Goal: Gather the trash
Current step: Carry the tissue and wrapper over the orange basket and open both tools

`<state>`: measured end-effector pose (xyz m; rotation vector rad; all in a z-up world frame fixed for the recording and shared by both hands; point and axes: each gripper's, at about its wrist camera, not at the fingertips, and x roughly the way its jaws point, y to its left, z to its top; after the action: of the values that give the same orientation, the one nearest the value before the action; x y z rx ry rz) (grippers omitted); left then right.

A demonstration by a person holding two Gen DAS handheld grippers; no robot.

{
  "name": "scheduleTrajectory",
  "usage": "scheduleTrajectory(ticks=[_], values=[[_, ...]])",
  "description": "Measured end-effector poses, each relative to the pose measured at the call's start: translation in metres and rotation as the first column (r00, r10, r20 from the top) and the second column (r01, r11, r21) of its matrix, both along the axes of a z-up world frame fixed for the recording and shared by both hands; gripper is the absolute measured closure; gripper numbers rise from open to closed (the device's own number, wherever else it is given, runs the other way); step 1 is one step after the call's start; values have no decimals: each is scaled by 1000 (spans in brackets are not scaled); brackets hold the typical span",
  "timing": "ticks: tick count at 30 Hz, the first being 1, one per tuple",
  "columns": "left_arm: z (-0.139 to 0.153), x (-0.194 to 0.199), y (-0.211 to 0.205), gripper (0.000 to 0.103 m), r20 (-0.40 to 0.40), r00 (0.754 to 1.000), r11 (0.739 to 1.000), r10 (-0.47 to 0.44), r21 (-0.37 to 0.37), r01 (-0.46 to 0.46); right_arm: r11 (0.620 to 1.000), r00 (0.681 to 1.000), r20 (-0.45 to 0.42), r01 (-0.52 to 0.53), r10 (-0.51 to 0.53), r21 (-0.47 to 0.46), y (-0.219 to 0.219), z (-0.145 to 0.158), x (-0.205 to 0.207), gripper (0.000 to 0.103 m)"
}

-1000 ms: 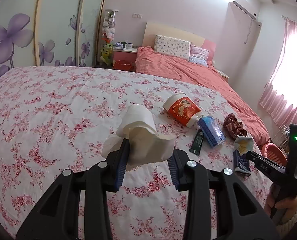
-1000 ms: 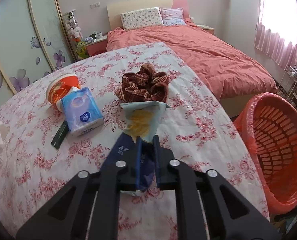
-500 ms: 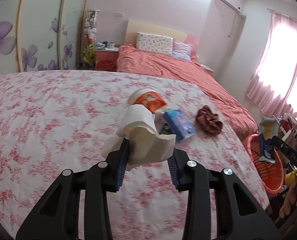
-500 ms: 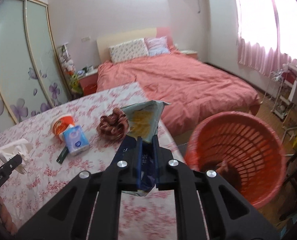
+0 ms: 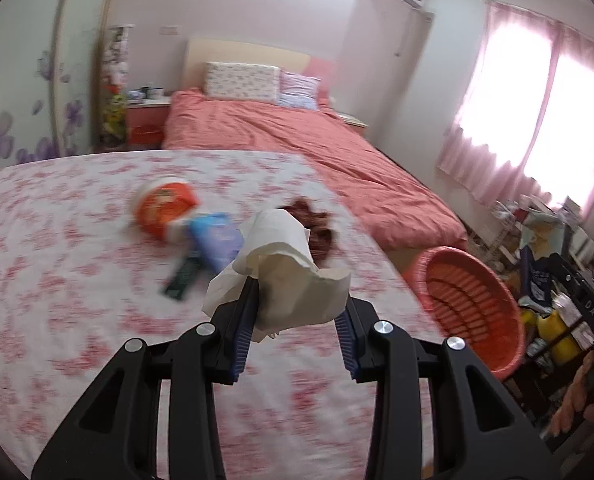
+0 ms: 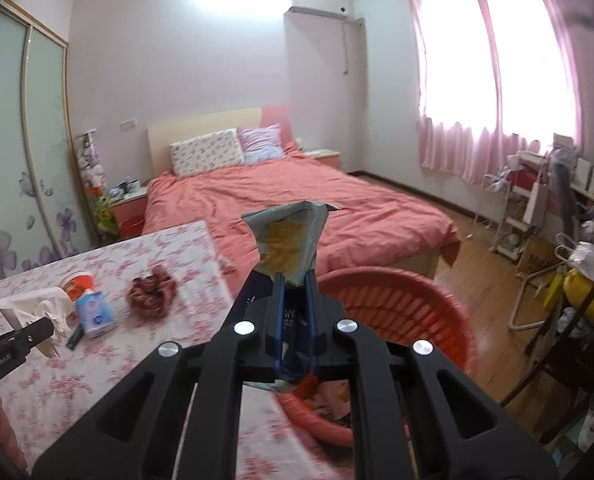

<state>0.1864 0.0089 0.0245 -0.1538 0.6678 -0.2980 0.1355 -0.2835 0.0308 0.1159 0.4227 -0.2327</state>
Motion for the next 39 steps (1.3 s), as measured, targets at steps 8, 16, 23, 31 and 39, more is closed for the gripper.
scheduleTrajectory(ticks=[8, 16, 23, 31, 39], values=[[5, 1, -81, 66, 27, 982, 982, -188, -25, 188, 995, 993, 77, 97, -94, -30, -44, -1, -15, 92], [0, 11, -141, 66, 28, 947, 946, -321, -37, 322, 986, 984, 77, 164, -161, -35, -80, -16, -18, 92], [-10, 21, -177, 66, 3, 919, 918, -393, -48, 393, 983, 983, 42, 181, -180, -13, -101, -34, -13, 92], [-20, 26, -208, 66, -26, 899, 899, -437, -39, 436, 982, 982, 9, 187, -187, 27, -119, -53, 0, 92], [-34, 33, -228, 64, -69, 888, 891, -454, -33, 453, 980, 983, -21, 185, -184, 73, -139, -66, 14, 91]])
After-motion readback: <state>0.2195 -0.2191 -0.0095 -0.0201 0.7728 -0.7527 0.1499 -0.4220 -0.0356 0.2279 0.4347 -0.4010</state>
